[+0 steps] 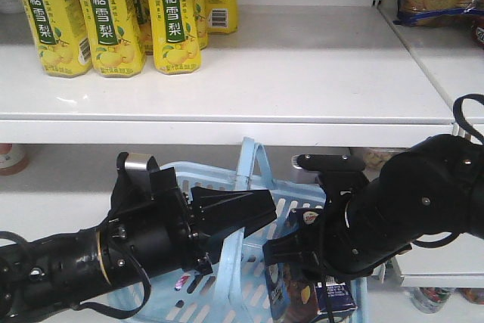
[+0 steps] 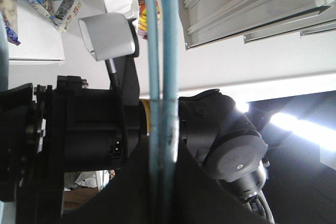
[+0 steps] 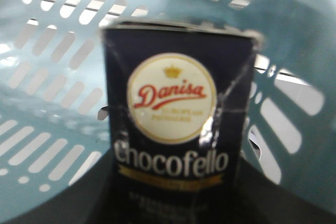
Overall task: Left arm holds basket, right arm returns cookies
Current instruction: 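Close the right gripper on the top of the Chocofello cookie box, then lift the cookie box out of the basket with the right gripper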
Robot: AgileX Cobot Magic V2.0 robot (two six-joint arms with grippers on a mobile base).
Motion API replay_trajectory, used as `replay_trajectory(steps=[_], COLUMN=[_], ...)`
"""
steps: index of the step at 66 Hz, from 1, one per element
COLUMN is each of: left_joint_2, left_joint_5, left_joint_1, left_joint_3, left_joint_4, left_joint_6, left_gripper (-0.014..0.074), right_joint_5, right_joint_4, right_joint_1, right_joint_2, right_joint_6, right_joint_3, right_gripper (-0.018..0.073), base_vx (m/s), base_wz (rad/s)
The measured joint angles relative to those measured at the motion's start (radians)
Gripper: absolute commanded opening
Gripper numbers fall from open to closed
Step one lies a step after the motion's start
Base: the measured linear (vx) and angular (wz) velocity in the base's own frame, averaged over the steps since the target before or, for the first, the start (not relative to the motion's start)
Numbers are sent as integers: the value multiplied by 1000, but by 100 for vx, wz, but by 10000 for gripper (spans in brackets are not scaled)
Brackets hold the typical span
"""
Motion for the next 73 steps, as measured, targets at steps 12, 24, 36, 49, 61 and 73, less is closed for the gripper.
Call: replay_trajectory(steps=[12,24,36,49,61,73], left_joint_2=[0,0,0,-2,-2,-2], left_joint_5=[-3,-7,-12,-16,-16,-16], left_joint_1=[0,0,0,0,0,0], left_joint_3=[0,0,0,0,0,0], left_joint_4=[-2,-6,-12,-16,-18,-18], left_joint_6=[0,-1,-2,-2,-2,-2], left_gripper=[-3,-3,-3,-3,-3,-3], right_joint_5=[-1,-1,-2,3,25,33], right_joint_4=[-2,-3,-3,1,8,15], right_joint_1=[0,0,0,0,0,0], right_joint_2=[-16,-39,-71,-132,-198,-262], right_joint_6=[0,-3,-3,-3,-3,-3], right_joint_3=[1,1,1,2,2,2], right_gripper=[-12,-11,-11,-10,-7,-6], base_vx=[0,0,0,0,0,0], base_wz=[0,0,0,0,0,0])
